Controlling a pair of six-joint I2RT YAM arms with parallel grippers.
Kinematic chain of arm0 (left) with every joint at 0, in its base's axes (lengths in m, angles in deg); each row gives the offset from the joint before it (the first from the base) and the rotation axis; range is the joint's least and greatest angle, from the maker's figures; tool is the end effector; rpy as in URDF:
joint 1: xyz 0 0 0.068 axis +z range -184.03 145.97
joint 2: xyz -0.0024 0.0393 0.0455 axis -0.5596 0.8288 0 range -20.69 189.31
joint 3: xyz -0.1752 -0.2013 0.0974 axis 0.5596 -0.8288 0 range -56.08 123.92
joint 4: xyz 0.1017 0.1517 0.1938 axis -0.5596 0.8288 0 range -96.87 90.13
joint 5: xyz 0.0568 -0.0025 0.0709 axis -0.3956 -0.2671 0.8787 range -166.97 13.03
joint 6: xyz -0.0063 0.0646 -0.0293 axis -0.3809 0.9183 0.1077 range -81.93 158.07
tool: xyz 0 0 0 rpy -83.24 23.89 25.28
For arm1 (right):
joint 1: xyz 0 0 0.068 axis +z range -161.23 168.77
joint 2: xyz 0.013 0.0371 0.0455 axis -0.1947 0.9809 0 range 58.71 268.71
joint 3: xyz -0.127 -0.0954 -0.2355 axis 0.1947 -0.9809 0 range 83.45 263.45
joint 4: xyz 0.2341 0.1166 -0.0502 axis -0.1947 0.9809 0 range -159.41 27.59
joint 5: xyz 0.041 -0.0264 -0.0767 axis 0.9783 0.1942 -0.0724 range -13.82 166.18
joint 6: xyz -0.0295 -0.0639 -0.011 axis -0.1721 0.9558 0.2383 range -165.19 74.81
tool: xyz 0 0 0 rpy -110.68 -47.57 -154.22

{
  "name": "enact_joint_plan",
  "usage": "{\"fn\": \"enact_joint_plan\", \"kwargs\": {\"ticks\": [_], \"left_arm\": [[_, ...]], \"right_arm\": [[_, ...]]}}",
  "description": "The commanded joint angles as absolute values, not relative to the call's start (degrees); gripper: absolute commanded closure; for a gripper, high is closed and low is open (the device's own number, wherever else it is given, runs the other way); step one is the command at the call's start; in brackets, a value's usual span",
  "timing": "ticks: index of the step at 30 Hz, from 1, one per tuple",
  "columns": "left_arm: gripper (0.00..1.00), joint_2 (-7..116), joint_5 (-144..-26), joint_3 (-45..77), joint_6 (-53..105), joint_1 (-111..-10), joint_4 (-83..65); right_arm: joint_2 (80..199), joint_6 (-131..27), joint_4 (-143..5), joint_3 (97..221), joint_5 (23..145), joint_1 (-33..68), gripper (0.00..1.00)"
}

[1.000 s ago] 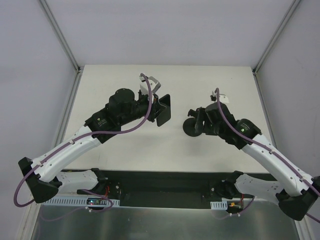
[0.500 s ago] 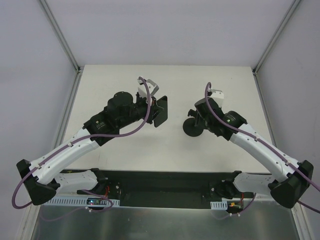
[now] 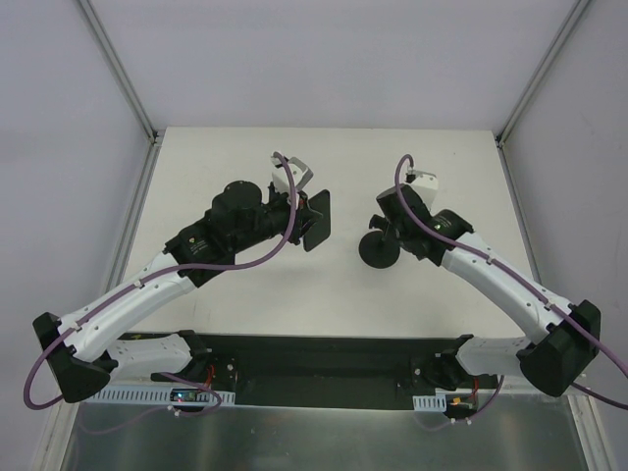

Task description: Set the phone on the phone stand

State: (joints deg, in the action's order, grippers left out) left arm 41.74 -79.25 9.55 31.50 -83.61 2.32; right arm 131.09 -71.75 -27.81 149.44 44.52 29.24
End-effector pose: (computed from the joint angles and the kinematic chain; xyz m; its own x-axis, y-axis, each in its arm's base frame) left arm 0.1738 -0.2075 0.4179 -0.1573 0.0083 -0.9875 0.7735 0.6227 -0.1180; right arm 0.2291 0.1548 0.3160 -0.6332 -0.0399 -0.7730 -0.0023 0.9988 -0.0496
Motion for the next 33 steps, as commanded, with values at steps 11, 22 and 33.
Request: {"fn": "enact_joint_plan", "kwargs": {"ticks": [11,22,33], "left_arm": [[1.00,41.0,-77.3,9.8,32.3,-85.4,-2.9],[1.00,35.8,-100.0,2.3,35.3,-85.4,-16.7],[1.00,38.0,-121.5,-4.0,41.1,-85.4,-25.7]], "right_arm": [[133.5,-68.8,-29.6,152.8,43.0,28.6,0.97],[129.8,-49.5,-41.4,150.0,70.8,29.1,0.99],[133.1,-36.3,-41.4,153.2,92.8,29.9,0.99]]}}
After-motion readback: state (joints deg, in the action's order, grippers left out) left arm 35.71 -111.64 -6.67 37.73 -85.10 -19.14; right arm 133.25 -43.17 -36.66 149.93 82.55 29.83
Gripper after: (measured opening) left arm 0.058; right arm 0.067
